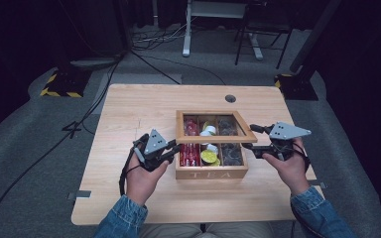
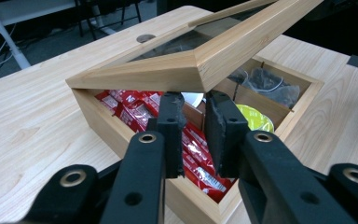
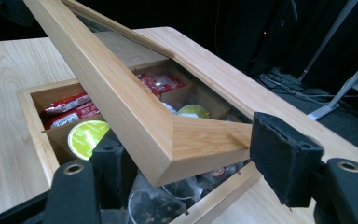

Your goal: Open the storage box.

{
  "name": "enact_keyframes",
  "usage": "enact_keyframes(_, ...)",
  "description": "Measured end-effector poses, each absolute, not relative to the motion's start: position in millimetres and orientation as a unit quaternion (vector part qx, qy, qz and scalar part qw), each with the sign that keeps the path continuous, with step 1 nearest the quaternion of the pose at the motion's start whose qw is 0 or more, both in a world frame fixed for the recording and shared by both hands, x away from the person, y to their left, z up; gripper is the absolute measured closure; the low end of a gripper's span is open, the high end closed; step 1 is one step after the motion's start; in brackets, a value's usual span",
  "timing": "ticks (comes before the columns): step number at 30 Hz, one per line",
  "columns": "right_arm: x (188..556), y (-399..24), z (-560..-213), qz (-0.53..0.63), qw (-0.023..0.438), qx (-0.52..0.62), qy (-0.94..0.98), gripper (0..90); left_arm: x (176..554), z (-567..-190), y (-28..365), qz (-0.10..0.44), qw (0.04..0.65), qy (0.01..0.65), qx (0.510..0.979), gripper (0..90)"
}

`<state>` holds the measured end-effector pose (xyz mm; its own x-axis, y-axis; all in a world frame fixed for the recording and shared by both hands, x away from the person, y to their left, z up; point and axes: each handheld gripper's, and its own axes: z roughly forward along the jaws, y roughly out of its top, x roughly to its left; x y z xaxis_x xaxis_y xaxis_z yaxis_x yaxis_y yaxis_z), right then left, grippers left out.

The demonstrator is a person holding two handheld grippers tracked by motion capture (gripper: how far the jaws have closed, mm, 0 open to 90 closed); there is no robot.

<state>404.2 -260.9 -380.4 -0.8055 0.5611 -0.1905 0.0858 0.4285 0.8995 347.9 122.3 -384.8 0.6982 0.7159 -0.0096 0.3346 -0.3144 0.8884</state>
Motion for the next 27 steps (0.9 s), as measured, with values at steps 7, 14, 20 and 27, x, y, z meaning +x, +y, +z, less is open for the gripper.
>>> enact_keyframes(7, 412, -260, -371, 0.496, 0.242, 0.192, 0.812, 34.9, 348, -382, 130, 0.216, 0.478, 0.346, 0.778, 67.3)
enact_keyframes(14, 421, -260, -356, 0.504, 0.244, 0.189, 0.807, 40.4, 342, -389, 143, 0.241, 0.459, 0.360, 0.776, 58.3)
enact_keyframes(20, 432, -259, -346, 0.510, 0.238, 0.188, 0.805, 43.4, 338, -395, 154, 0.244, 0.450, 0.371, 0.775, 55.0)
enact_keyframes(27, 443, -257, -336, 0.515, 0.228, 0.193, 0.803, 51.5, 333, -401, 171, 0.244, 0.444, 0.388, 0.770, 54.2)
